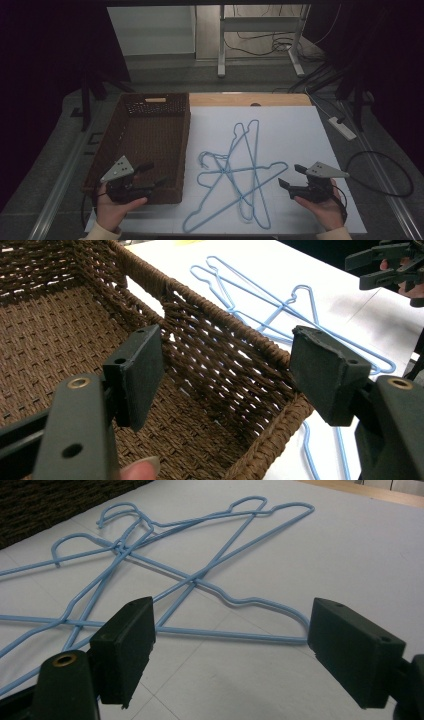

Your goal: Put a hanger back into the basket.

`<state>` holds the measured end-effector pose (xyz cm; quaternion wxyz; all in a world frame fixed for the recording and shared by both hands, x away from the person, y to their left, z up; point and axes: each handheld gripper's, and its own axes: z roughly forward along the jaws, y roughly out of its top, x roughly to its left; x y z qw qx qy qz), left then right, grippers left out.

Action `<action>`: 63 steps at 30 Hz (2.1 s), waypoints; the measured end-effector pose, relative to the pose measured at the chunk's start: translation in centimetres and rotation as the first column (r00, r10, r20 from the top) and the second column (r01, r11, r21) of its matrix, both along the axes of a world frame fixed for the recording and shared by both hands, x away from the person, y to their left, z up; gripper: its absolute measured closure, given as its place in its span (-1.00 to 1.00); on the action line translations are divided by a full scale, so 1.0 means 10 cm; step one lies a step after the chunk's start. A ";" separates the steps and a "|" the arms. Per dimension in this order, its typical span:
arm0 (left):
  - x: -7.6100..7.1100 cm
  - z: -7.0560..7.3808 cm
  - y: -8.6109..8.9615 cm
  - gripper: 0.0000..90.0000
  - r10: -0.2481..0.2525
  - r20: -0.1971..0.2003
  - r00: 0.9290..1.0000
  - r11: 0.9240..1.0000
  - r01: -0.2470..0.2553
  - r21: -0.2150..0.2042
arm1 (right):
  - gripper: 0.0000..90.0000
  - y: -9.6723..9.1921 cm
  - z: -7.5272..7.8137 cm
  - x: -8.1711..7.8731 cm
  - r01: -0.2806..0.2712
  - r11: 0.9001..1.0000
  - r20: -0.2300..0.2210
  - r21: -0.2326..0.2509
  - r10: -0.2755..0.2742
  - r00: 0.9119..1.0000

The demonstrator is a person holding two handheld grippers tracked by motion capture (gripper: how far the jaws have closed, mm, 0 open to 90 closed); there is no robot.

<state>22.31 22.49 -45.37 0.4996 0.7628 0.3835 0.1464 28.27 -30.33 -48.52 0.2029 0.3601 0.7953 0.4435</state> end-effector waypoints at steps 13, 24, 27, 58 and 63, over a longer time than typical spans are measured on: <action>-0.01 0.01 0.01 -0.36 -0.003 0.004 1.000 1.000 0.003 0.009 | -0.54 0.03 -0.02 0.02 -0.010 1.000 -0.019 -0.027 0.010 1.000; 0.00 0.00 -0.02 -0.36 -0.008 0.002 1.000 1.000 0.008 0.015 | -0.53 0.07 -0.03 0.03 -0.017 0.999 -0.038 -0.032 0.016 0.999; -0.01 0.01 -0.03 -0.36 -0.011 0.003 1.000 1.000 0.011 0.013 | -0.52 0.15 0.04 0.06 -0.044 0.998 -0.047 -0.046 0.042 0.998; 0.01 0.01 -0.09 -0.35 -0.034 -0.004 0.999 0.999 0.034 0.027 | -0.43 0.89 0.32 0.61 -0.197 0.971 -0.106 -0.135 0.184 0.977; 0.01 0.02 -0.09 -0.35 -0.027 0.002 1.000 0.999 0.027 0.027 | -0.43 1.01 0.31 0.71 -0.219 0.965 -0.123 -0.142 0.202 0.972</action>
